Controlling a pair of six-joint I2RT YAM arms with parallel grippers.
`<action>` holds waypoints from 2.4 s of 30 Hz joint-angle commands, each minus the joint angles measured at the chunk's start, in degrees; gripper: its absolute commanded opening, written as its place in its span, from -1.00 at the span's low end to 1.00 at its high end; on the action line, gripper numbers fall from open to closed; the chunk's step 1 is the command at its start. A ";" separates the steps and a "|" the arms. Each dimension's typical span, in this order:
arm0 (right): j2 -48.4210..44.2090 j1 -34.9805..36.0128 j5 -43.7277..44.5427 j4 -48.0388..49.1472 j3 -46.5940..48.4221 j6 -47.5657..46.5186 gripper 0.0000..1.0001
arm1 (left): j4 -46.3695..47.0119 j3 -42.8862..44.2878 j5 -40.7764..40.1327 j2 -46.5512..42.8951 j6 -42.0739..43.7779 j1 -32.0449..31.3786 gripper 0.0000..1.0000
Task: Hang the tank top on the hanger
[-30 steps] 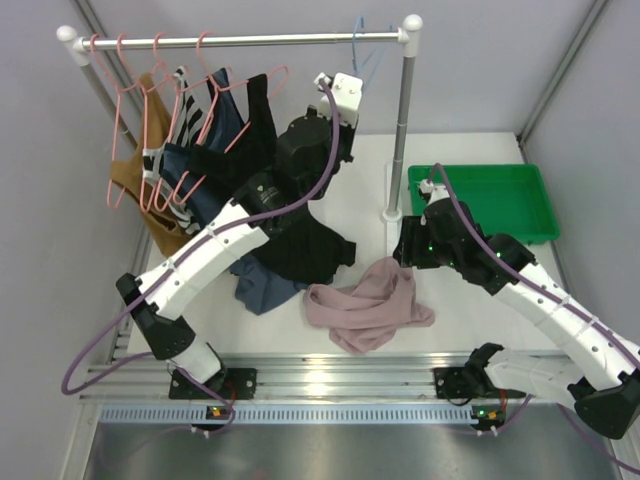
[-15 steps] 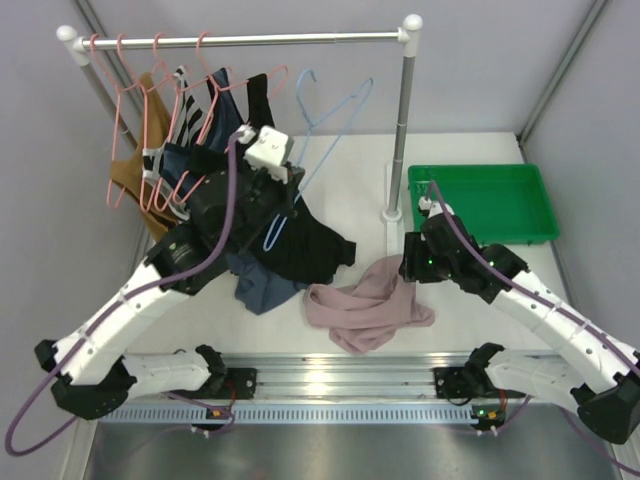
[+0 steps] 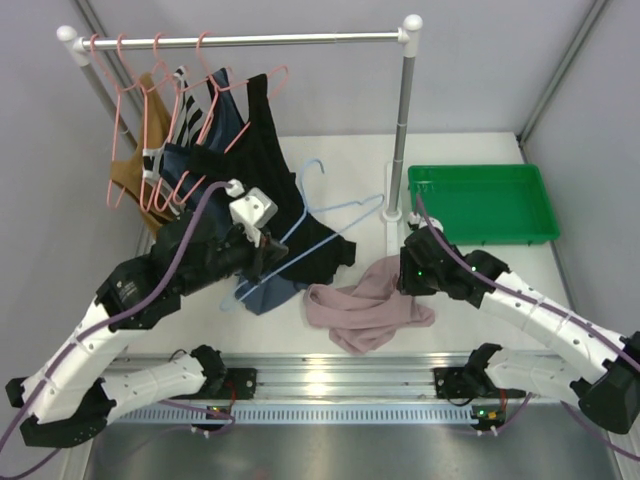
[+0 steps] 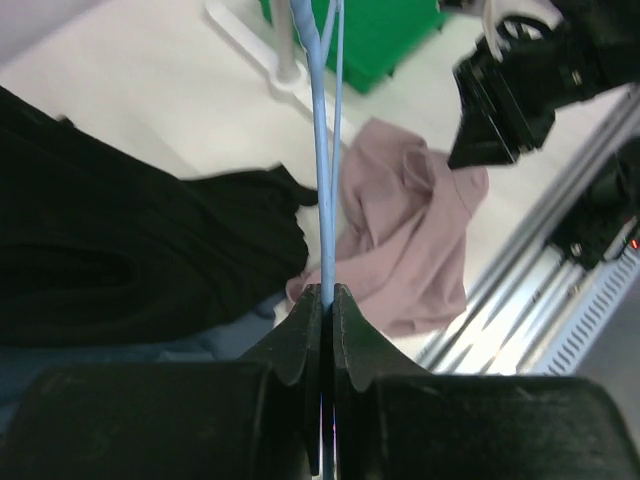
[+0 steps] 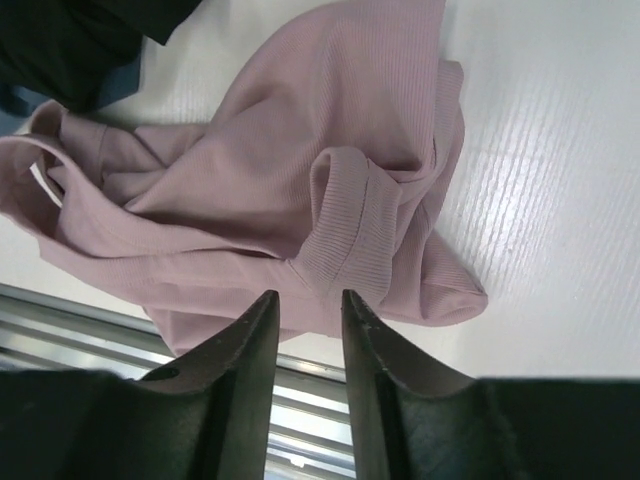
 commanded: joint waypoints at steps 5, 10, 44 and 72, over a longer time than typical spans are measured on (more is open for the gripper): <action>-1.52 1.34 4.86 1.63 -5.30 4.18 -0.10 | -7.95 -3.28 13.46 1.75 -2.63 0.07 -1.00; 0.23 1.26 4.94 3.66 -8.29 4.71 -0.35 | -7.78 -6.80 17.50 3.06 -2.80 0.07 -1.00; 6.65 -0.33 9.34 -0.39 2.87 2.51 -0.15 | -4.08 -7.24 17.16 8.78 -1.05 0.07 -1.00; 4.28 0.20 9.25 -3.20 5.33 1.28 -1.00 | 3.91 -10.84 22.87 13.35 3.52 0.07 -1.00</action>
